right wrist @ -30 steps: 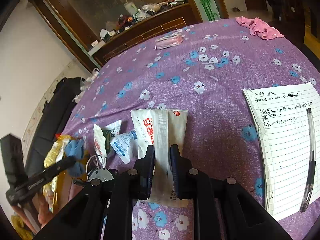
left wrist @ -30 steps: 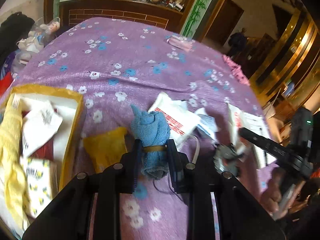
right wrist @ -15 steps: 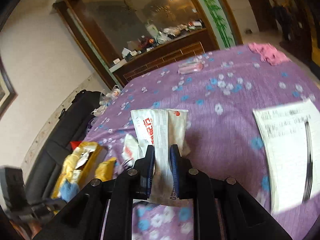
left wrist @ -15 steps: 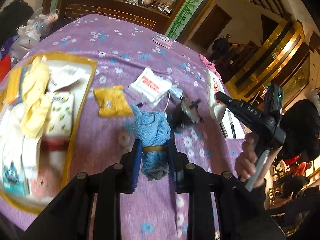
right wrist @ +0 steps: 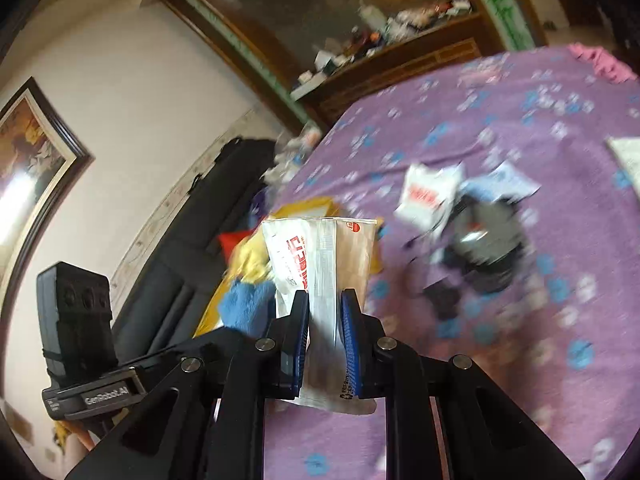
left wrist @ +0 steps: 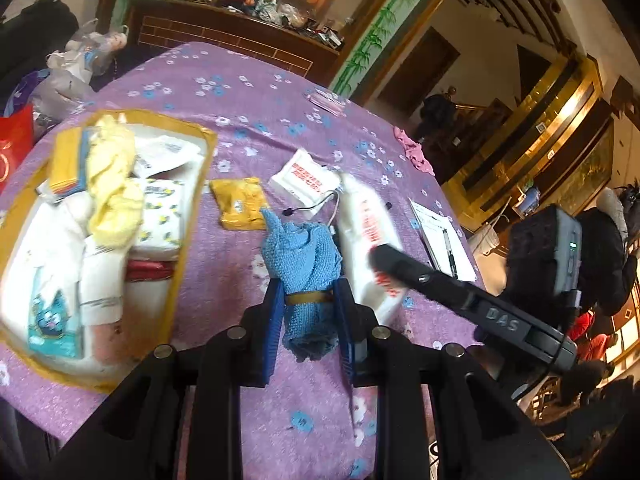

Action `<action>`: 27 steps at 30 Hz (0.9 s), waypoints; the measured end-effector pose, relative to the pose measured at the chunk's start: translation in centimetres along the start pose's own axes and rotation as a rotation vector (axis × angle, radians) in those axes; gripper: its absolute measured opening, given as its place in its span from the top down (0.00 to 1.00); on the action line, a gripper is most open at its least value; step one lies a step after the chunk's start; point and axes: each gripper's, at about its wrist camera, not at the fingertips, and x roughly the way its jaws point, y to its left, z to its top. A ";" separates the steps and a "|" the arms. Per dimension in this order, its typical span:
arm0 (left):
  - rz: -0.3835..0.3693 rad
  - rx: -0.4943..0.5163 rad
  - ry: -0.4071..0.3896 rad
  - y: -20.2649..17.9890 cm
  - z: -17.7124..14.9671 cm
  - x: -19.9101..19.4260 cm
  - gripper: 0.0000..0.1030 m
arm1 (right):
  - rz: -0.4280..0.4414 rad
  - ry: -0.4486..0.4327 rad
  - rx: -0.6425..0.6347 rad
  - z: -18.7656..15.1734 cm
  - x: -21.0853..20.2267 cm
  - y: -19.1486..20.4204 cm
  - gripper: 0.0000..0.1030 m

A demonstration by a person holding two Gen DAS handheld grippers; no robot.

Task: Organize soft objects
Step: 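Carry the blue towel and white-red packet over the foam tray with both tools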

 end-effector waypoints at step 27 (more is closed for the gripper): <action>0.052 -0.142 -0.103 7.2 -0.9 -4.2 0.78 | 0.013 0.106 -0.046 -0.2 6.8 7.4 0.85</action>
